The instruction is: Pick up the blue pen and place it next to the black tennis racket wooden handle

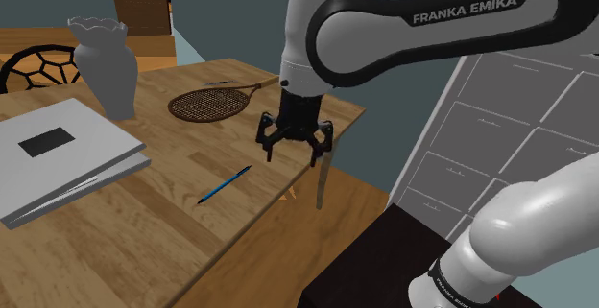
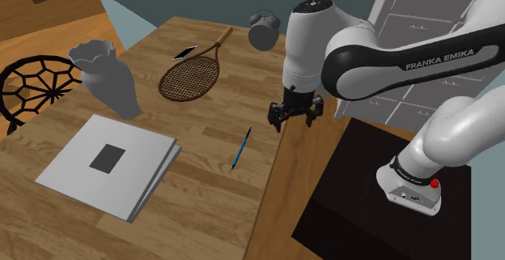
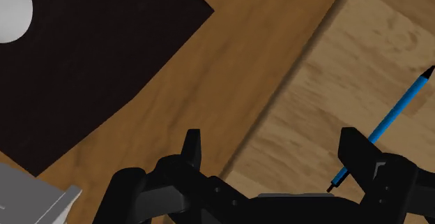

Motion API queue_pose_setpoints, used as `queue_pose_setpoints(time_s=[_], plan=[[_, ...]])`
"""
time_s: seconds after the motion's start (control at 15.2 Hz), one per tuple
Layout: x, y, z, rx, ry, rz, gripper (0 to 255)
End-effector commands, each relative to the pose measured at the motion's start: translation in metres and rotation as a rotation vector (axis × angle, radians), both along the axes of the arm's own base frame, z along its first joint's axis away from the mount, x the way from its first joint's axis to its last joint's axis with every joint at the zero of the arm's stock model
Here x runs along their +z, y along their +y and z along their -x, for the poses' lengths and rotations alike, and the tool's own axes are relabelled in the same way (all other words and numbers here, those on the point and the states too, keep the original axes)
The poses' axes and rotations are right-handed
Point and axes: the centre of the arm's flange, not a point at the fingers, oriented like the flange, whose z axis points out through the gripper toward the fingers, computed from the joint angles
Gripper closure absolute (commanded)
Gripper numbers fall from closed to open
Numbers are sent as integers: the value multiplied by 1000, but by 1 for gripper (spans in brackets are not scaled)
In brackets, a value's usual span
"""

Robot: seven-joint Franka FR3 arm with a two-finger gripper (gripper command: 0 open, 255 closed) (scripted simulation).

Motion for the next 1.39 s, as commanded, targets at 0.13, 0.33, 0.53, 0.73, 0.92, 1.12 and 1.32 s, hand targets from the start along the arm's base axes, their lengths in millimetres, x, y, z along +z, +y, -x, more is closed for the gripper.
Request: queue_pose_setpoints(time_s=[0.13, 0.33, 0.53, 0.73, 0.92, 1.12, 1.32], plan=[[-25, 32, -31, -150, 8, -14, 0], [-42, 52, -59, -258, 14, -23, 0], [-59, 70, -88, -366, 20, -32, 0], [-76, 84, -120, -473, 27, -41, 0], [-91, 91, -138, -533, 30, -46, 0], [-107, 92, -137, -533, 30, -46, 0], [-123, 94, -136, -533, 30, -46, 0]])
